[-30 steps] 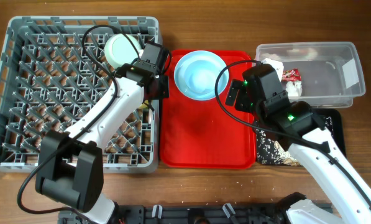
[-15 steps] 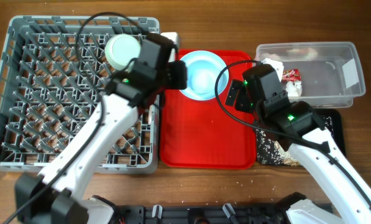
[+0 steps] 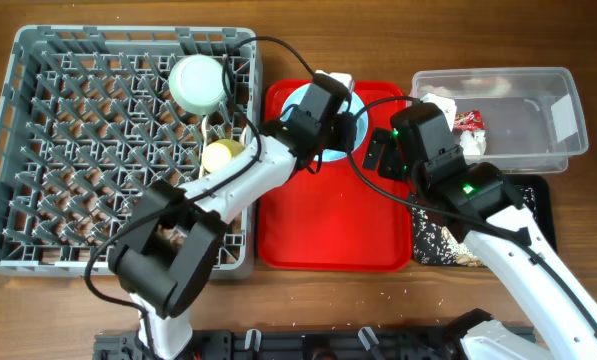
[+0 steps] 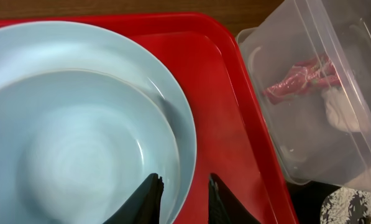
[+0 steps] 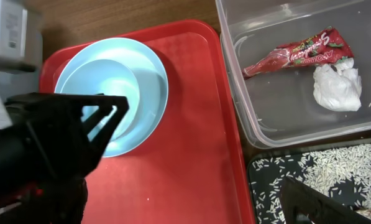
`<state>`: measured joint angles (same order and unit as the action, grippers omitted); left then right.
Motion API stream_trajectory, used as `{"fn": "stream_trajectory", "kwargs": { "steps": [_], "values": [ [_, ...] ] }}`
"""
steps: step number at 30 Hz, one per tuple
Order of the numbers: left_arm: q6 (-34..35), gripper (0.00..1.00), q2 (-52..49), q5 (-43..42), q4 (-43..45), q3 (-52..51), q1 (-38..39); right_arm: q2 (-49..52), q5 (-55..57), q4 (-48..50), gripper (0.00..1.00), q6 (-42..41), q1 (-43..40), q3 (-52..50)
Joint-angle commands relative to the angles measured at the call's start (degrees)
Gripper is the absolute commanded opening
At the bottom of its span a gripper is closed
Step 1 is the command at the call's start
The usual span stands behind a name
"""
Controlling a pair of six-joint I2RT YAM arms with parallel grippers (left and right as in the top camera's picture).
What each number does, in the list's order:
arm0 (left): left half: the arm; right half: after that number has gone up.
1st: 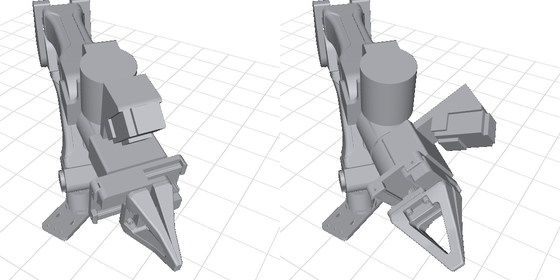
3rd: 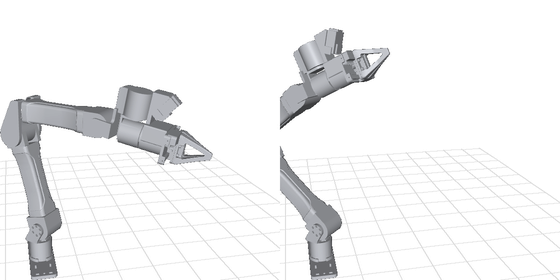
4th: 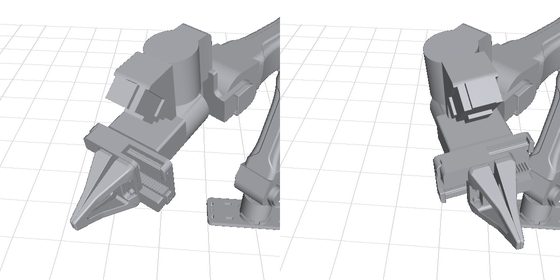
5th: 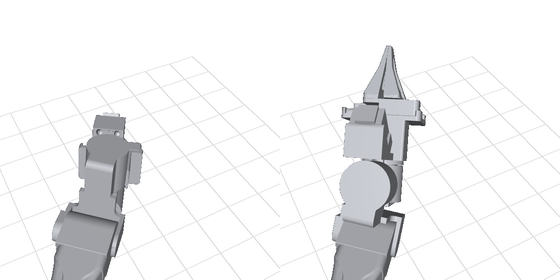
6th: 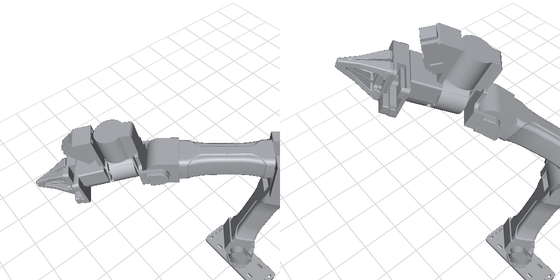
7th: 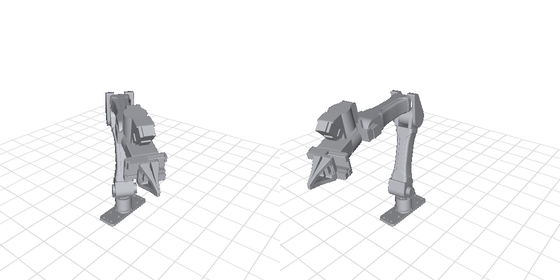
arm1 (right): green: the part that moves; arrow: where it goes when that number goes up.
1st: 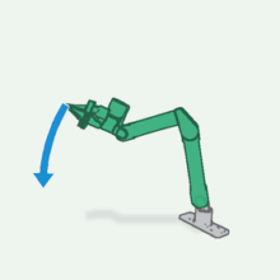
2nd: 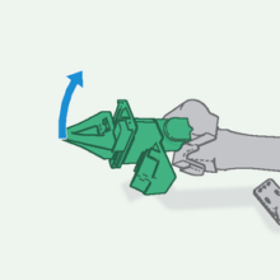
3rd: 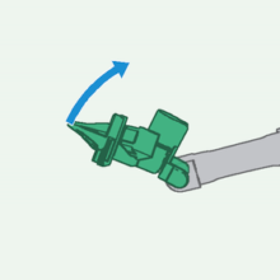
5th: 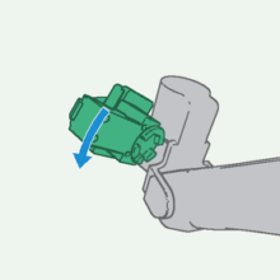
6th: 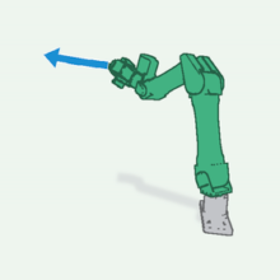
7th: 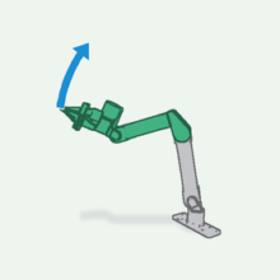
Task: Sort waste into correct bins and load items into the dishwasher rack
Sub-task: 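Reach the left gripper to the light-blue bowl on the plate and grasp it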
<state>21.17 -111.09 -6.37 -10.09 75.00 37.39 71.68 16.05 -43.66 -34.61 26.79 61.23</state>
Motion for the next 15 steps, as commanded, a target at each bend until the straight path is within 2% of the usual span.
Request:
{"fn": "stream_trajectory", "kwargs": {
  "steps": [1, 15],
  "values": [
    [0.3, 0.27, -2.3, 2.1, 0.9, 0.0, 0.9, 0.1, -0.1, 0.1, 1.0, 0.1, -0.1, 0.3],
    [0.3, 0.26, -3.7, 6.7, 1.5, 0.0, 3.0, 0.1, -0.1, 0.1, 1.0, 0.1, -0.1, 0.3]
  ]
}}
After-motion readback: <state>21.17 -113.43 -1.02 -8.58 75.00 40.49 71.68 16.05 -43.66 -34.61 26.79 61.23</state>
